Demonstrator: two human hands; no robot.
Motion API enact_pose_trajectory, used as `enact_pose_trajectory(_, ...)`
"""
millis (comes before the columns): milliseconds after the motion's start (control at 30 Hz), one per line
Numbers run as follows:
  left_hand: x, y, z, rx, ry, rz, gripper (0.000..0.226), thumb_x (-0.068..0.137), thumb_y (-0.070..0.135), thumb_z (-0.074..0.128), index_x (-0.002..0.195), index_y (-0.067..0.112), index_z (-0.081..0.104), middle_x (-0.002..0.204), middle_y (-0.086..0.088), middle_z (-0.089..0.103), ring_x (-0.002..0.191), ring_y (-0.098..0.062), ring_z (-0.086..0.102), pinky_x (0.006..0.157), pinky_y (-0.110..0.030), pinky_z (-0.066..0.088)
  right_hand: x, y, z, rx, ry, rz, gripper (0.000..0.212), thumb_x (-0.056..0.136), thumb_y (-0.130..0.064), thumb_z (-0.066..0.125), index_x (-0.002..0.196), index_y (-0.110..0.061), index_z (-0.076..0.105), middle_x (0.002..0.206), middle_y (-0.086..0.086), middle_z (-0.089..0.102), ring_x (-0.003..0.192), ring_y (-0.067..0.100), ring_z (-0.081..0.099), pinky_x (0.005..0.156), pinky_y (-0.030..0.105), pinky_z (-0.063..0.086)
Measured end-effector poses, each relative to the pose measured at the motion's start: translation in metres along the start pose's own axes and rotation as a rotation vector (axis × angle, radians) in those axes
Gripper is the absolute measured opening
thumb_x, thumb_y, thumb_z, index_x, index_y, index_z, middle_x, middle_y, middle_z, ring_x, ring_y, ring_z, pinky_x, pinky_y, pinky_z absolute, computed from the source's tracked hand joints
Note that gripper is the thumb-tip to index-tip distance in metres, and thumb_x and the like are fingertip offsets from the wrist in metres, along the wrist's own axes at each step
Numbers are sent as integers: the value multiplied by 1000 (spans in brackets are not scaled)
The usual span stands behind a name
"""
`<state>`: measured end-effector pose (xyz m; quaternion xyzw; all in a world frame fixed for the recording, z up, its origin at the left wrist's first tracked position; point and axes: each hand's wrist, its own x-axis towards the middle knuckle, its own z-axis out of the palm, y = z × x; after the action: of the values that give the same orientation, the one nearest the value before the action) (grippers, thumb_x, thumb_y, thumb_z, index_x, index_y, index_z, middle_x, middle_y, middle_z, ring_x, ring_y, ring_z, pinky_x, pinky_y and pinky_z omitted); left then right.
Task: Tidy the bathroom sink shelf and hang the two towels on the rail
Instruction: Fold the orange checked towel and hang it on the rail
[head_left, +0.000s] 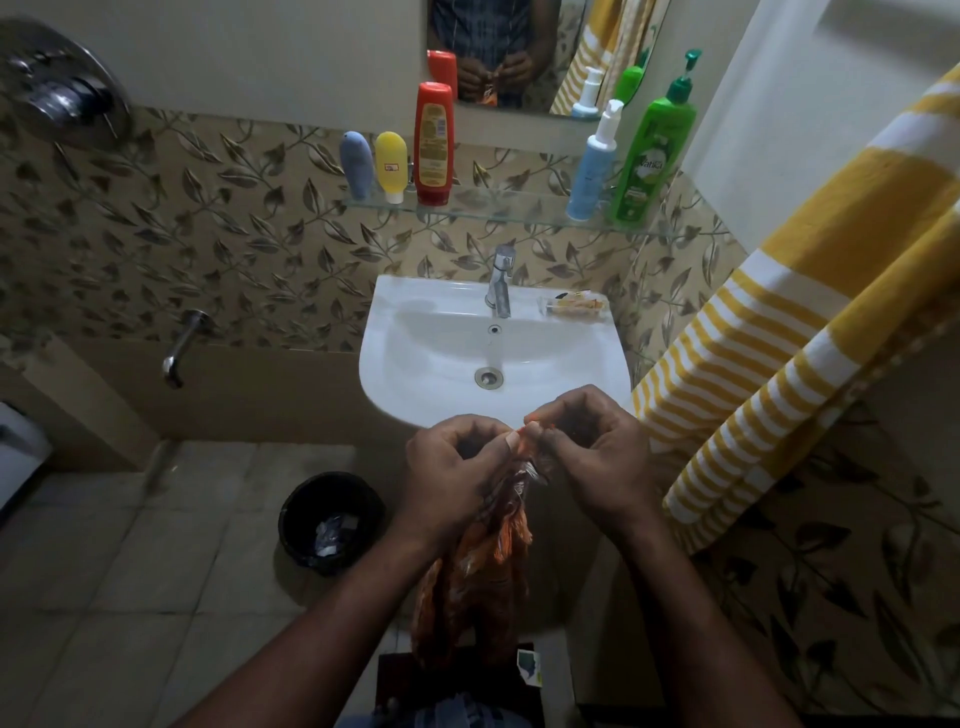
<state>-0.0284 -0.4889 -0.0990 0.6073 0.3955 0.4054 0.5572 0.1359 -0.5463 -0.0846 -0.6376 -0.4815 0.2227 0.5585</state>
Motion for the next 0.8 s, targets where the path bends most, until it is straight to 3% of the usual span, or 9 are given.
enact_pose_trajectory(233, 1, 0, -1, 12, -88, 34, 14, 96, 9, 74, 91, 20, 80, 86, 0, 81, 82, -15, 78, 75, -31, 63, 2, 1, -7, 93, -24, 10, 19, 84, 2, 83, 90, -11, 70, 86, 10, 75, 81, 31, 75, 74, 53, 63)
enact_pose_trajectory(367, 4, 0, -1, 84, -99, 96, 10, 96, 7, 72, 95, 13, 80, 88, 0, 80, 83, -11, 77, 75, -28, 62, 5, -1, -15, 108, -155, 60, 23, 86, 2, 82, 102, -12, 73, 91, 9, 75, 86, 29, 74, 76, 43, 62)
enact_pose_trajectory(467, 4, -1, 0, 77, -116, 98, 8, 96, 5, 72, 96, 9, 79, 87, -2, 80, 81, -11, 77, 72, -23, 59, 9, -2, -21, 6, -247, 90, 21, 87, -5, 83, 100, -20, 80, 93, 6, 78, 88, 30, 75, 79, 46, 63)
enact_pose_trajectory(633, 4, -4, 5, 91, -179, 106, 5, 95, 17, 74, 96, 20, 77, 88, 2, 79, 83, -13, 77, 76, -32, 62, 12, -9, -23, -107, -165, 10, 17, 84, -5, 83, 84, -21, 78, 83, -2, 76, 78, 25, 74, 72, 52, 61)
enact_pose_trajectory(733, 4, -7, 5, 64, -237, 12, 3, 95, 19, 74, 96, 16, 75, 87, -1, 79, 81, -17, 77, 74, -37, 63, 11, -13, -24, -216, -120, -104, 17, 84, -2, 80, 84, -19, 76, 84, -8, 73, 81, 14, 71, 72, 41, 59)
enact_pose_trajectory(800, 2, -10, 7, -11, -211, -57, 4, 97, 10, 72, 95, 7, 72, 83, -1, 78, 76, -14, 75, 69, -31, 59, 9, -13, -27, -261, -62, -132, 16, 85, -1, 77, 85, -17, 75, 85, -9, 71, 81, 10, 69, 69, 34, 58)
